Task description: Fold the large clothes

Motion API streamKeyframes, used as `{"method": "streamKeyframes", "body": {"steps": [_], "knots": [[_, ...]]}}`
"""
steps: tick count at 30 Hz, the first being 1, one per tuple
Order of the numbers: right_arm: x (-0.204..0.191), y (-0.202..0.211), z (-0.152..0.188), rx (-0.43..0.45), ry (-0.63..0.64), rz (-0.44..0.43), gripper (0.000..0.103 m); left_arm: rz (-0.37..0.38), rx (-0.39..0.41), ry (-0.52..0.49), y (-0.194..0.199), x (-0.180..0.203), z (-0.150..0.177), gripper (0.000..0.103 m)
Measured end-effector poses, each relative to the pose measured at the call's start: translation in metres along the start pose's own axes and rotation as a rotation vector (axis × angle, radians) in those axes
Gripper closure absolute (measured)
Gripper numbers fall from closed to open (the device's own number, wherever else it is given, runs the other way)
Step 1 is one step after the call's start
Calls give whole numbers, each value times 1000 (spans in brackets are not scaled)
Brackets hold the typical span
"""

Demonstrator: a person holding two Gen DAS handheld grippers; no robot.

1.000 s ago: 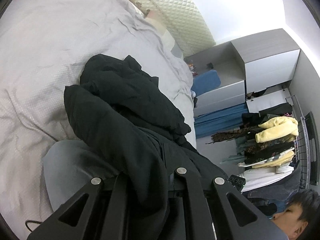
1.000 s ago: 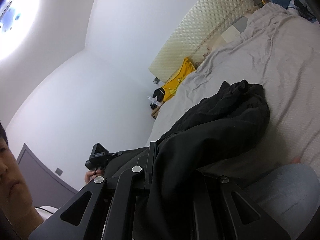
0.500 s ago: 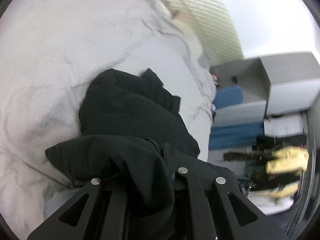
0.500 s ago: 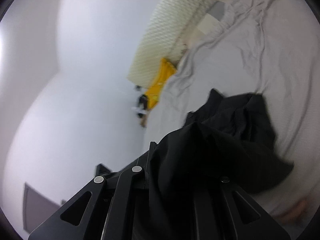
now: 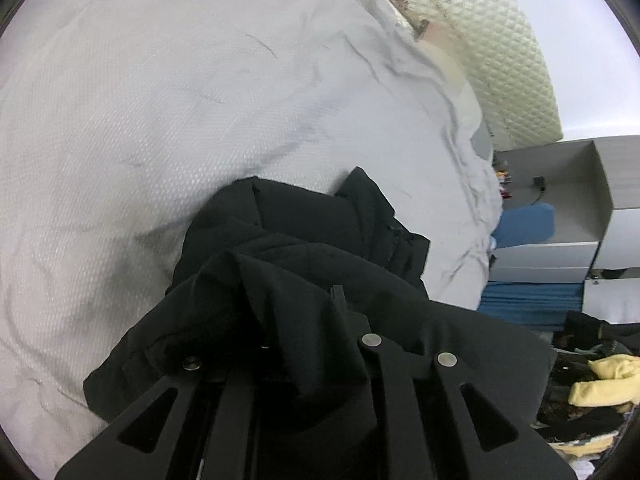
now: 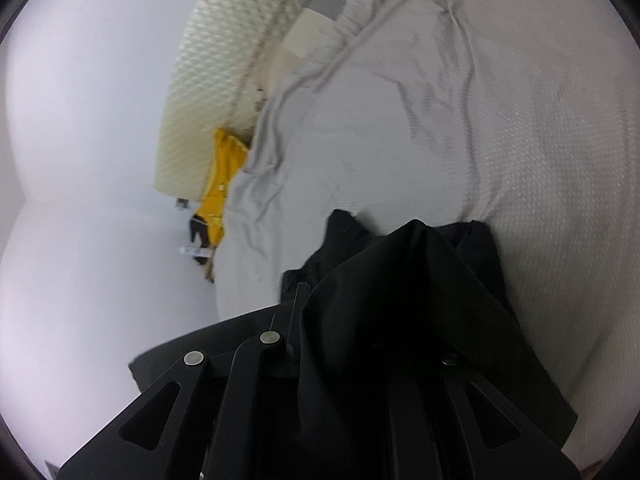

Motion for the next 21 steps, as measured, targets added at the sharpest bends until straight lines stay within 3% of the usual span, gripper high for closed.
{"method": "streamKeyframes", "body": {"steps": [8, 12, 17, 21], "knots": [[31, -44, -19, -37, -35, 11, 95, -59, -38, -23, -48, 3, -27, 90], [42, -53, -24, -61, -71, -61, 94, -39, -67, -12, -61, -1, -33, 90], [48, -47, -23, -121, -95, -186, 85, 58, -123, 28, -60, -8, -33, 90], [56, -31, -23, -120, -78, -189, 74, 154, -143, 26, -36, -9, -28, 87]]}}
Point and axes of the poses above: each gripper's, at about its wrist camera, not at the fingertips, and y roughly against the way its jaws point, x to its right, z to its underside, the point moved 9 cm from there along -y, roughly the way its jaws point, and after that the axes turned 3 degrees about -y, right-handed, at the moved point
